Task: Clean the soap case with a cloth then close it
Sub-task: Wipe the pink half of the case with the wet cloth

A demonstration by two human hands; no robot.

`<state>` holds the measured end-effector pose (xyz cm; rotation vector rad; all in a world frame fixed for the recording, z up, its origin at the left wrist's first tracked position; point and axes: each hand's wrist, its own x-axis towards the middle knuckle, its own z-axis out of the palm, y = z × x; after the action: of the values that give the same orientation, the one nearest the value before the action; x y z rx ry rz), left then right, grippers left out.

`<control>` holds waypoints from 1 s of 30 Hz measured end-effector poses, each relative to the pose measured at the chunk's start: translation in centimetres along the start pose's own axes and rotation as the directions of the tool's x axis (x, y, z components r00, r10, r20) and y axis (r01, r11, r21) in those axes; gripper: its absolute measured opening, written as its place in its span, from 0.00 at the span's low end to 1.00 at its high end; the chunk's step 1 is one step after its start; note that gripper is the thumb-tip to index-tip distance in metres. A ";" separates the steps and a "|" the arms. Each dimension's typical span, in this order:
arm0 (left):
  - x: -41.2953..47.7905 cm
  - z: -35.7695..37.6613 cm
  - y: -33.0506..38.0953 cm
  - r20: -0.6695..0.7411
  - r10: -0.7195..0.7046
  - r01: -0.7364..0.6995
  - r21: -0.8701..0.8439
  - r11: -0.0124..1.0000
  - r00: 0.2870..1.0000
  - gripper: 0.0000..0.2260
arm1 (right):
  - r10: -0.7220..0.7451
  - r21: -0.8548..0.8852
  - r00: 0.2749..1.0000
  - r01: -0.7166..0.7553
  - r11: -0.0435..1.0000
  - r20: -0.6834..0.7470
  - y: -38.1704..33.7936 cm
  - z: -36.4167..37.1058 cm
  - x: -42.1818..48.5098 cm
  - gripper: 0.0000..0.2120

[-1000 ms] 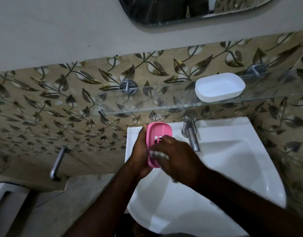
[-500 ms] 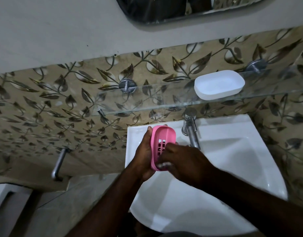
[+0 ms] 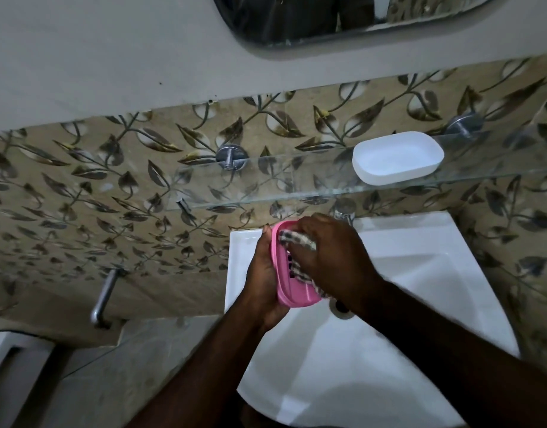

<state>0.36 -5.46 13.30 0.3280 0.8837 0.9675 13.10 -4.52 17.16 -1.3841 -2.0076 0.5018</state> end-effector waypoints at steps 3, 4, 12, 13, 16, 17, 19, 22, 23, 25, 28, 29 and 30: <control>-0.1 -0.7 1.3 -0.001 -0.044 0.044 -0.005 0.999 0.999 0.35 | -0.126 0.036 0.963 0.121 0.992 0.239 -1.0 -0.3 -2.1 0.13; 0.0 -0.9 1.5 -0.002 -0.055 0.055 0.006 0.998 0.998 0.37 | -0.144 0.038 0.939 0.139 0.990 0.313 -1.0 -0.5 -2.5 0.13; -0.5 0.1 0.3 -0.012 0.076 -0.075 0.064 0.995 0.997 0.28 | 0.118 0.071 0.992 -0.116 0.991 -0.035 -0.9 -0.2 1.5 0.14; -0.4 0.0 0.7 -0.010 0.077 -0.076 0.055 0.996 0.997 0.29 | 0.154 0.103 0.988 -0.153 0.983 0.003 -1.4 0.1 0.8 0.14; -0.1 -0.2 1.9 -0.034 0.086 -0.083 0.065 0.994 0.996 0.32 | 0.184 0.168 0.968 -0.212 0.963 0.168 -2.5 0.7 -1.2 0.11; -0.1 0.0 1.9 -0.037 0.091 -0.088 0.077 0.993 0.995 0.32 | 0.198 0.193 0.964 -0.231 0.954 0.178 -2.5 0.6 -1.0 0.11; -0.4 0.6 1.3 -0.035 0.102 -0.099 0.077 0.992 0.994 0.30 | 0.269 0.273 0.959 -0.282 0.920 0.084 -1.8 0.5 0.6 0.10; -0.5 1.0 0.5 -0.029 0.061 -0.060 0.018 0.998 0.998 0.29 | 0.304 0.321 0.952 -0.280 0.905 -0.025 -1.5 0.5 1.9 0.08; -0.5 0.9 0.6 -0.023 0.069 -0.069 0.017 0.997 0.997 0.31 | 0.288 0.319 0.958 -0.272 0.908 0.000 -1.8 0.8 1.3 0.07; -0.2 0.4 1.2 -0.068 0.105 -0.101 0.055 0.993 0.992 0.32 | 0.267 0.289 0.958 -0.285 0.914 0.102 -2.2 1.3 -0.5 0.08; 0.2 0.5 1.5 -0.084 0.109 -0.102 0.093 0.990 0.990 0.32 | 0.274 0.327 0.945 -0.320 0.889 0.180 -1.4 0.6 -0.4 0.13; 0.1 0.9 1.4 -0.072 0.106 -0.098 0.103 0.990 0.992 0.32 | 0.297 0.377 0.944 -0.330 0.865 0.145 -1.2 0.3 0.6 0.12; 0.1 1.2 1.2 -0.059 0.114 -0.108 0.095 0.990 0.992 0.31 | 0.325 0.416 0.942 -0.328 0.848 0.080 -1.1 0.1 1.6 0.11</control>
<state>0.60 -4.52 14.74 0.4299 0.9784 1.0466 11.91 -3.39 18.24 -1.4406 -1.5382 1.0318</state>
